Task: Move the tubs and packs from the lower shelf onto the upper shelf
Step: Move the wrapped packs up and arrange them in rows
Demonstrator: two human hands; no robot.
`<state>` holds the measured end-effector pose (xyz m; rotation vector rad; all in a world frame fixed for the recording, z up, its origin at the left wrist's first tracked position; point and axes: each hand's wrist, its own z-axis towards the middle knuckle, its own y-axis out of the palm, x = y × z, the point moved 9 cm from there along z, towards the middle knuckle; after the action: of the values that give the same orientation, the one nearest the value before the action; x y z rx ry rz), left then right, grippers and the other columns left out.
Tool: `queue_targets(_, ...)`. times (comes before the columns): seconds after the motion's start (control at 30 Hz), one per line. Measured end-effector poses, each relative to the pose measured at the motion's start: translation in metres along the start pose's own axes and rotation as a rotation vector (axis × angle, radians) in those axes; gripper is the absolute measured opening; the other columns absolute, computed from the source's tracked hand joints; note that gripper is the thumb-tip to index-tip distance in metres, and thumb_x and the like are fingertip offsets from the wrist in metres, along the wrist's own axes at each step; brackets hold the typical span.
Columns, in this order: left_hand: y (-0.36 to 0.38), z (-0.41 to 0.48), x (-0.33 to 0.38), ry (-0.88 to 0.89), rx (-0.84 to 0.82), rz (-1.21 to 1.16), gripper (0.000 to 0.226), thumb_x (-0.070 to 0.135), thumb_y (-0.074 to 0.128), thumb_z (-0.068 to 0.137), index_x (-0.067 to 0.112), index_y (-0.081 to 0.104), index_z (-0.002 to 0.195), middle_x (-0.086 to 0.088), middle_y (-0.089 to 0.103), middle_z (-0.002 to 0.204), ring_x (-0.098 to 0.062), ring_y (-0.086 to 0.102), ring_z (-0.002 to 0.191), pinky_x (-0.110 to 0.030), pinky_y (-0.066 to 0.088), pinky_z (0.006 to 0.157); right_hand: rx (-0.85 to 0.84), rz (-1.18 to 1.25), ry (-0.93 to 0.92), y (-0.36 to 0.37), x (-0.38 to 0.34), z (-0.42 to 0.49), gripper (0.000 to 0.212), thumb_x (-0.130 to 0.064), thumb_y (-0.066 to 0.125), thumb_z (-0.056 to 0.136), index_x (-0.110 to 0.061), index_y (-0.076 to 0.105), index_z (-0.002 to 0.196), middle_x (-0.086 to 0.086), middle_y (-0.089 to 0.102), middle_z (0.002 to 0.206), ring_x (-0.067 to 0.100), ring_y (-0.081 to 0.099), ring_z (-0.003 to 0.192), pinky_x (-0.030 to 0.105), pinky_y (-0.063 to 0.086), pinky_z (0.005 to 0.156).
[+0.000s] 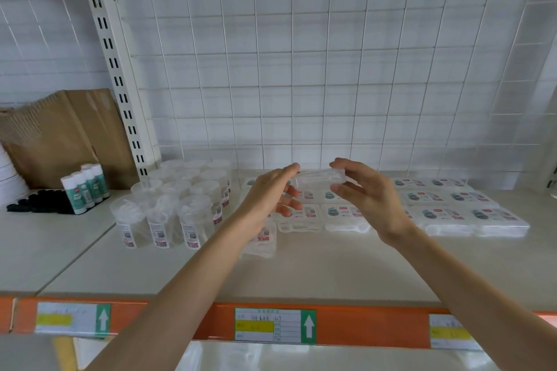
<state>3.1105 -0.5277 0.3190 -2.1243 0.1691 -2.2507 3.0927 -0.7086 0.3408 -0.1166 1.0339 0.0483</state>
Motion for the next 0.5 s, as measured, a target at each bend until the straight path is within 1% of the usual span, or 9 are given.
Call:
queue_targets(0.03, 0.001, 0.001, -0.001, 0.001, -0.013, -0.016, 0.023, 0.038, 0.058, 0.096, 0.021, 0.063, 0.110, -0.011, 0.065, 0.092, -0.022, 0.070, 0.069, -0.031, 0.052, 0.060, 0.002, -0.002, 0.001, 0.000, 0.000, 0.000, 0.034, 0.010, 0.064, 0.087, -0.019, 0.071, 0.104, -0.008, 0.065, 0.118, 0.007, 0.066, 0.104, 0.022, 0.055, 0.080)
queue_targets(0.1, 0.001, 0.002, -0.002, 0.019, -0.036, -0.057, 0.029, 0.028, 0.064, 0.094, 0.019, 0.062, 0.121, -0.012, 0.068, 0.104, -0.023, 0.072, 0.075, -0.033, 0.054, 0.064, 0.006, 0.010, 0.018, -0.002, 0.002, 0.001, 0.041, 0.016, 0.059, 0.087, -0.021, 0.073, 0.098, -0.015, 0.068, 0.110, 0.007, 0.067, 0.102, 0.022, 0.055, 0.080)
queue_targets(0.13, 0.001, 0.001, -0.001, 0.031, -0.045, -0.079, 0.031, 0.023, 0.067, 0.093, 0.020, 0.062, 0.124, -0.010, 0.070, 0.106, -0.023, 0.072, 0.077, -0.032, 0.055, 0.064, 0.014, 0.022, 0.040, -0.003, 0.004, 0.001, 0.045, 0.018, 0.056, 0.087, -0.022, 0.074, 0.095, -0.018, 0.070, 0.105, 0.007, 0.068, 0.099, 0.021, 0.055, 0.080)
queue_targets(0.2, 0.000, 0.001, 0.000, 0.059, -0.057, -0.106, 0.036, 0.015, 0.069, 0.091, 0.022, 0.060, 0.125, -0.008, 0.074, 0.102, -0.022, 0.071, 0.079, -0.031, 0.056, 0.067, 0.030, -0.007, 0.079, -0.005, 0.009, 0.000, 0.047, 0.018, 0.054, 0.088, -0.024, 0.074, 0.096, -0.020, 0.072, 0.103, 0.007, 0.070, 0.095, 0.023, 0.056, 0.081)
queue_targets(0.3, -0.002, 0.002, 0.003, 0.097, -0.052, -0.087, 0.040, 0.010, 0.069, 0.090, 0.025, 0.060, 0.126, -0.005, 0.075, 0.097, -0.022, 0.071, 0.082, -0.032, 0.058, 0.076, 0.009, -0.064, 0.138, -0.003, 0.014, -0.001, 0.042, 0.012, 0.053, 0.089, -0.024, 0.068, 0.105, -0.016, 0.074, 0.099, 0.007, 0.070, 0.093, 0.026, 0.056, 0.084)
queue_targets(0.33, -0.002, 0.002, 0.003, 0.105, -0.048, -0.074, 0.041, 0.010, 0.068, 0.090, 0.025, 0.061, 0.127, -0.005, 0.075, 0.098, -0.021, 0.070, 0.082, -0.031, 0.058, 0.076, 0.016, -0.057, 0.154, -0.004, 0.014, -0.001, 0.039, 0.009, 0.054, 0.089, -0.023, 0.066, 0.108, -0.013, 0.073, 0.101, 0.008, 0.069, 0.094, 0.026, 0.056, 0.083)
queue_targets(0.43, -0.001, 0.002, 0.005, 0.135, -0.063, -0.003, 0.041, 0.010, 0.065, 0.093, 0.029, 0.060, 0.129, -0.006, 0.070, 0.107, -0.015, 0.069, 0.081, -0.027, 0.054, 0.075, 0.111, -0.006, 0.182, -0.012, 0.017, 0.001, 0.032, -0.005, 0.059, 0.092, -0.021, 0.059, 0.120, -0.004, 0.068, 0.115, 0.017, 0.068, 0.097, 0.034, 0.054, 0.083)
queue_targets(0.5, 0.003, 0.000, 0.007, 0.170, -0.102, 0.072, 0.041, 0.011, 0.064, 0.095, 0.034, 0.060, 0.129, -0.005, 0.065, 0.115, -0.010, 0.067, 0.079, -0.021, 0.051, 0.071, 0.133, 0.017, 0.210, -0.014, 0.019, 0.000, 0.029, -0.016, 0.061, 0.094, -0.021, 0.057, 0.123, -0.001, 0.068, 0.111, 0.016, 0.067, 0.089, 0.032, 0.052, 0.077)
